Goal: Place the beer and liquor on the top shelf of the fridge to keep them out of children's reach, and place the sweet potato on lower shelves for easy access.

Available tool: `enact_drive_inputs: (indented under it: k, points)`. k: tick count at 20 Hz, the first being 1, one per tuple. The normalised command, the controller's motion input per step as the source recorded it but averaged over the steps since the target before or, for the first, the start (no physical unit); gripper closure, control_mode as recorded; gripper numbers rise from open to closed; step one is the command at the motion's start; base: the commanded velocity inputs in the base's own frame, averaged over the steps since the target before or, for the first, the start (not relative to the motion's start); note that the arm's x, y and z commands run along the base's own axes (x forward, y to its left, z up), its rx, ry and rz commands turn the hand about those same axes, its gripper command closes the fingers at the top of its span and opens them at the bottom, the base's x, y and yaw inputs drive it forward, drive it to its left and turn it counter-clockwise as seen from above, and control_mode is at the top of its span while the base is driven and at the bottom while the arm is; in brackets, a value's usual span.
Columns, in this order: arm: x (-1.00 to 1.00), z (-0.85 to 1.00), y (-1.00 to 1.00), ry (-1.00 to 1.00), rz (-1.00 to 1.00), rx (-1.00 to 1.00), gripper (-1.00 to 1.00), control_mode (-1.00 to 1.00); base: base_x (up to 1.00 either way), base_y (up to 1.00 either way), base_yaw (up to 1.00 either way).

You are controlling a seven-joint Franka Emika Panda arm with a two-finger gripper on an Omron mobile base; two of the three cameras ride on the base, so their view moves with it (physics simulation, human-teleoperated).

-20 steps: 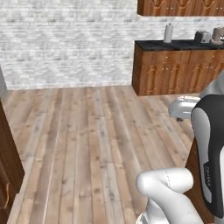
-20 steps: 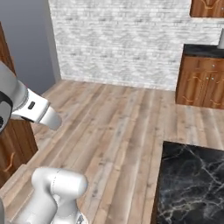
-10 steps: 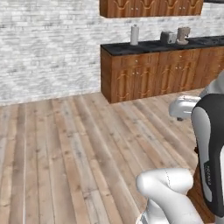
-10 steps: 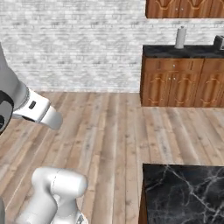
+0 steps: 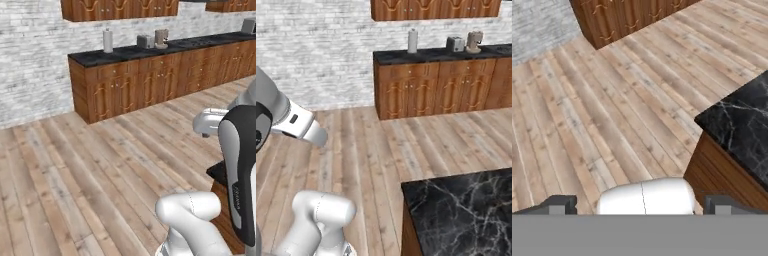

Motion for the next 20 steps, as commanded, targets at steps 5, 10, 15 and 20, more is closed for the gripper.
enact_drive_inputs:
  k: [5,10,15,20]
  points:
    - [0.0,0.0,0.0,0.0,0.0,0.0,-1.0,1.0,-0.34,0.3,-0.41]
    - [0.0,0.0,0.0,0.0,0.0,0.0,-1.0,1.0,-0.14,0.47,-0.54]
    - [0.0,0.0,0.0,0.0,0.0,0.0,-1.0,1.0,-0.06,0.63,-0.63]
    - [0.0,0.0,0.0,0.0,0.0,0.0,-1.0,1.0,-0.04,0.77,-0.63]
